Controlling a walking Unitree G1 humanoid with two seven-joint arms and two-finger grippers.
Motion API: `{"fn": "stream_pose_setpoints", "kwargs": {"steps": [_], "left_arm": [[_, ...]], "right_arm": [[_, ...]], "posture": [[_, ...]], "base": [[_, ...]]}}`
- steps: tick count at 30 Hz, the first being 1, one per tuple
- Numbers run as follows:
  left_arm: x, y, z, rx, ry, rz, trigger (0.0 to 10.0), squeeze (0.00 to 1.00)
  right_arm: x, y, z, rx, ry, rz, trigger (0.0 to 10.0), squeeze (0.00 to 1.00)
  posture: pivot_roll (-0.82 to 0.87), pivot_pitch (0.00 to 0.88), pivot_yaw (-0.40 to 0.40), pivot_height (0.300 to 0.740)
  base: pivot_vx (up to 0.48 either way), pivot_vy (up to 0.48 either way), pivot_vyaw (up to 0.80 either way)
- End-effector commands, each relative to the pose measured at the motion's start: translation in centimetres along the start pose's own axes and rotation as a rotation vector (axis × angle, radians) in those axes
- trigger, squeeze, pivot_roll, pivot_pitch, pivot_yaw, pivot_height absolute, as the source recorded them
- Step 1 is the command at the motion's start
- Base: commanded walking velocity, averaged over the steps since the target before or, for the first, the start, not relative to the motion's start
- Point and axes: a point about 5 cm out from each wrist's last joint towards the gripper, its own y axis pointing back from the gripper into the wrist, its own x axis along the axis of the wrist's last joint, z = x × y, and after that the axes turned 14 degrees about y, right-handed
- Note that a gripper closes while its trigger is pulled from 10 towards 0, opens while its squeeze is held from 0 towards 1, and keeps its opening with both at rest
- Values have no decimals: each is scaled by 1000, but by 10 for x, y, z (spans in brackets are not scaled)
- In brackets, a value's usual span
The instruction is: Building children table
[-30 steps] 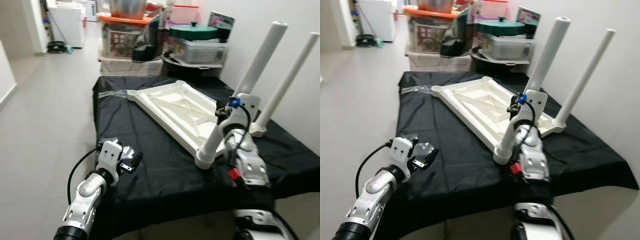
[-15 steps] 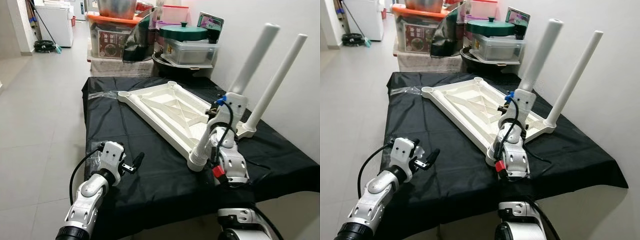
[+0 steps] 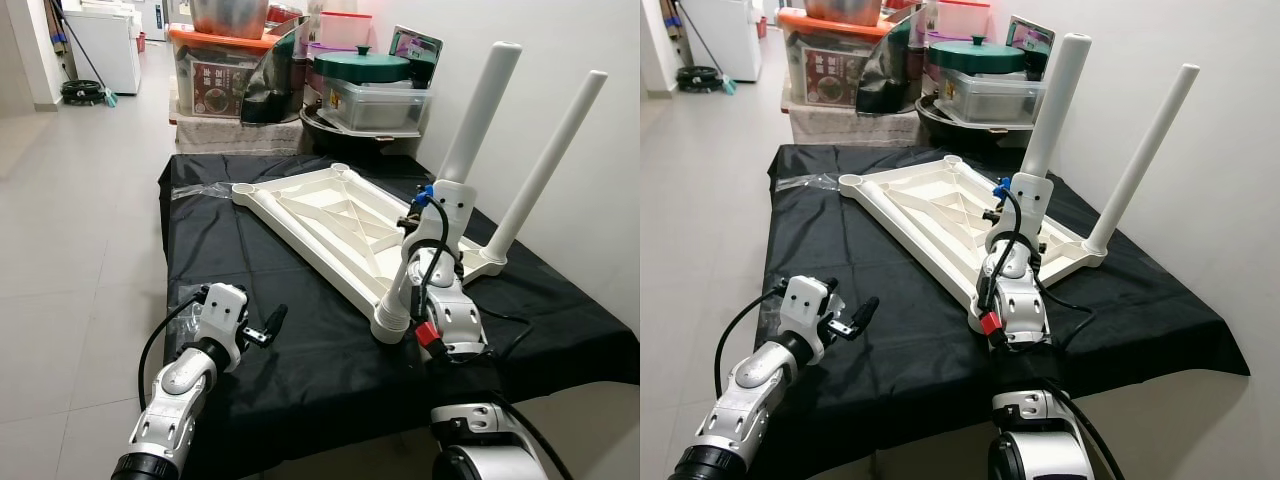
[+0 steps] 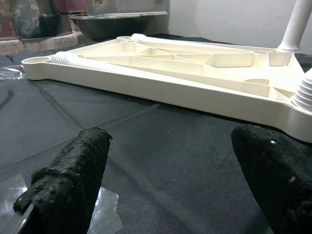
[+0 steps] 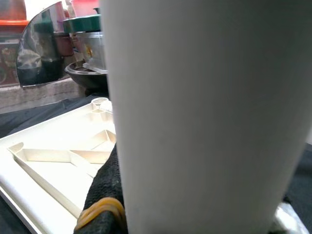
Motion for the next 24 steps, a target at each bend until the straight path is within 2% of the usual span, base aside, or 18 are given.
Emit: {"fn": "stream_pose_setpoints", "kwargs": {"steps": [1, 12, 24], "left_arm": [[-3, 1, 1, -2, -4, -16, 10000, 0], [-3, 0, 3, -6, -5, -16, 10000, 0], [-4, 0, 5, -6, 0, -15, 10000, 0]], "right_arm": [[-49, 5, -4, 47, 54, -211, 10000, 0], [-42, 6, -9, 120, 82, -188, 10000, 0], [-42, 6, -3, 132, 77, -222, 10000, 0]], "posture": [[8, 0, -124, 740], [5, 0, -124, 740], [-4, 0, -128, 740]], "base": [[0, 0, 0], [0, 0, 0], [0, 0, 0]]}}
